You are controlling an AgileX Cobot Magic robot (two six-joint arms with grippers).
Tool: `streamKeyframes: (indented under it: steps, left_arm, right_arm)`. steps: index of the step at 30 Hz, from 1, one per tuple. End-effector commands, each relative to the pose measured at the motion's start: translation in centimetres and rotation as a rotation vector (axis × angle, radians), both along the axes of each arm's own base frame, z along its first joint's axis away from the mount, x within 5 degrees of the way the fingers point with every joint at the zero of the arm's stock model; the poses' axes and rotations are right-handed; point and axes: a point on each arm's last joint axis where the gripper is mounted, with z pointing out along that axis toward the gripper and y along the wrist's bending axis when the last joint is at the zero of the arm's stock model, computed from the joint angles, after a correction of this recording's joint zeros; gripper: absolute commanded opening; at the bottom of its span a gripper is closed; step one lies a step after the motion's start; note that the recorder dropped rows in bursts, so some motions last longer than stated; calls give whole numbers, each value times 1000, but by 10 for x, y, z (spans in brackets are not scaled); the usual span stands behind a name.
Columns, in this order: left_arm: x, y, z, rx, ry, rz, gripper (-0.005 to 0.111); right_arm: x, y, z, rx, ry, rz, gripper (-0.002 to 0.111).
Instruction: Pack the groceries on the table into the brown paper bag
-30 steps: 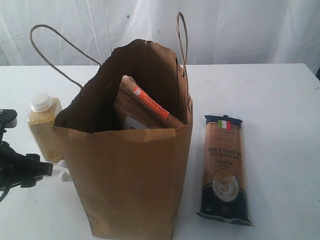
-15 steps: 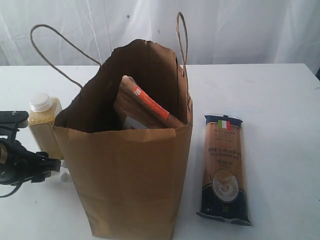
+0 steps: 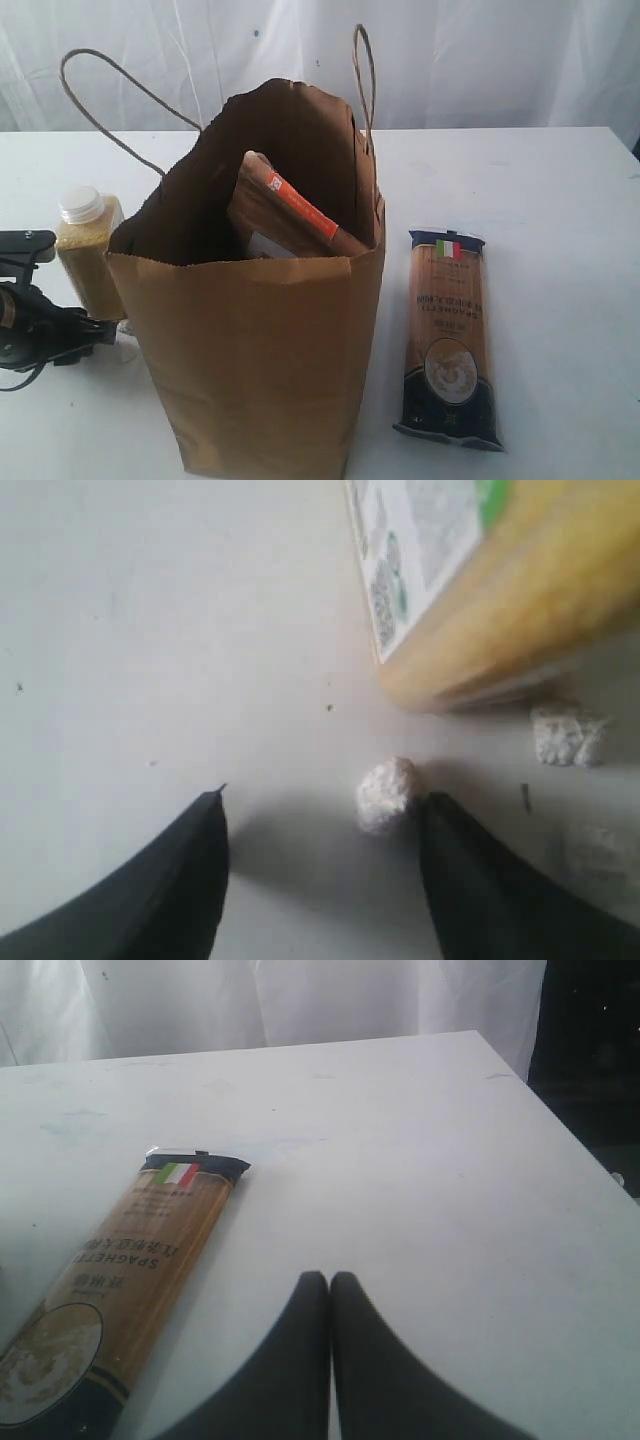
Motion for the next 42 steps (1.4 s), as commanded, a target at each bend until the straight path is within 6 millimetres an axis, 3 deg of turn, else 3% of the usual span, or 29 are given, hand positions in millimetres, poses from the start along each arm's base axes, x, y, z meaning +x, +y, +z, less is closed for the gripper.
streamKeyframes:
  steps: [1,5,12,19,29,42]
  left_arm:
    - [-1,2,-10,25,39,-15,54]
    - [-1,2,-15,28,53,-22,50]
    - [0,1,-14,45,37,-75,0]
    - [-6,7,-9,101,77,-66,0]
    - [-26,11,26,51,-39,-18,0]
    - [-63,-15,79,-16,-210,-127,0]
  right_arm:
    - [0,0,0,-12,-10,-1,0]
    - [0,0,0,-12,-10,-1,0]
    - [0,0,0,-12,-10,-1,0]
    - [0,0,0,-12,-10,-1,0]
    - [0,0,0,-12,-10,-1,0]
    - [0,0,0,-12,-10,-1,0]
